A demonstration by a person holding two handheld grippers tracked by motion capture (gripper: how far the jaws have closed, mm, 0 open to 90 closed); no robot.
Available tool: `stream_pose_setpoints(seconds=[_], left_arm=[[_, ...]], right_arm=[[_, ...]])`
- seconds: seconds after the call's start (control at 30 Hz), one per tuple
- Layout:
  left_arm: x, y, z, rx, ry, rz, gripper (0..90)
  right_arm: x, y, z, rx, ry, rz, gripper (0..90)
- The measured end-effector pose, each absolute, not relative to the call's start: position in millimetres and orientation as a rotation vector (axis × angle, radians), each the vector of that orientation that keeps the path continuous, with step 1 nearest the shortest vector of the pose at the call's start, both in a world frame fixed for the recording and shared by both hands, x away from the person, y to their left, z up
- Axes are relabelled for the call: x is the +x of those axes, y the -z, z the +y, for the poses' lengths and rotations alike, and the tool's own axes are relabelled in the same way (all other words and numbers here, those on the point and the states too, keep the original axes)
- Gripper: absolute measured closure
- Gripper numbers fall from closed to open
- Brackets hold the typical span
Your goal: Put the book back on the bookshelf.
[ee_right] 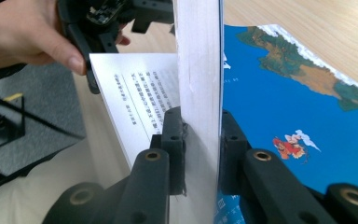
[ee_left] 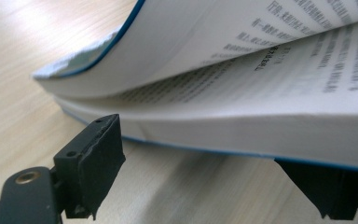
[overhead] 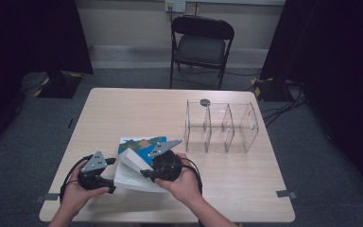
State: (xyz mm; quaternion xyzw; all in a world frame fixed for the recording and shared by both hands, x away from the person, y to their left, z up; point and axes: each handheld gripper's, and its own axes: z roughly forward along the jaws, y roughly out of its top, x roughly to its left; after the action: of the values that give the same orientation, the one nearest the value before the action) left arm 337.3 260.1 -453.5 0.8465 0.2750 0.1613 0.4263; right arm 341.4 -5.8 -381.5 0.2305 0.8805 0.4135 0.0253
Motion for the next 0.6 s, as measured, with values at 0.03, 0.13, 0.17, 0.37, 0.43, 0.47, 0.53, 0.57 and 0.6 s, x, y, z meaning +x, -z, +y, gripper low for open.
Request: stream_pose_setpoints(seconds=[0.03,0.13,0.17,0.37,0.43,0.47,0.53,0.57,0.6], left_arm=[[336.7,451.1,258.0,2.110,-0.397,0.689,14.8],[337.8,444.8,255.6,2.128,-0.416,0.669,14.7],[338.2,444.8,255.6,2.133,-0.413,0.667,14.4],[337.8,448.6,257.9,2.113,-0.406,0.666,14.5],[337.9,448.3,257.8,2.116,-0.403,0.667,14.5],[337.9,447.9,257.7,2.122,-0.407,0.665,14.6],[338.0,447.5,257.1,2.124,-0.408,0.665,14.5],[338.2,447.3,257.3,2.132,-0.407,0.661,14.5],[338.4,447.1,257.5,2.134,-0.408,0.662,14.5]], right_arm=[[341.1,380.0,-5.9,0.708,-1.279,2.728,77.4],[339.8,377.8,-5.9,0.687,-1.257,2.750,77.4],[339.7,377.9,-5.9,0.686,-1.257,2.750,77.3],[340.4,379.4,-4.1,0.675,-1.254,2.763,77.1],[340.7,379.5,-3.9,0.670,-1.252,2.765,77.0],[341.0,379.7,-4.0,0.669,-1.255,2.766,77.0],[340.9,379.7,-3.9,0.667,-1.250,2.771,76.9],[340.9,379.7,-3.6,0.664,-1.248,2.772,76.9],[341.0,379.8,-3.6,0.661,-1.249,2.773,76.9]])
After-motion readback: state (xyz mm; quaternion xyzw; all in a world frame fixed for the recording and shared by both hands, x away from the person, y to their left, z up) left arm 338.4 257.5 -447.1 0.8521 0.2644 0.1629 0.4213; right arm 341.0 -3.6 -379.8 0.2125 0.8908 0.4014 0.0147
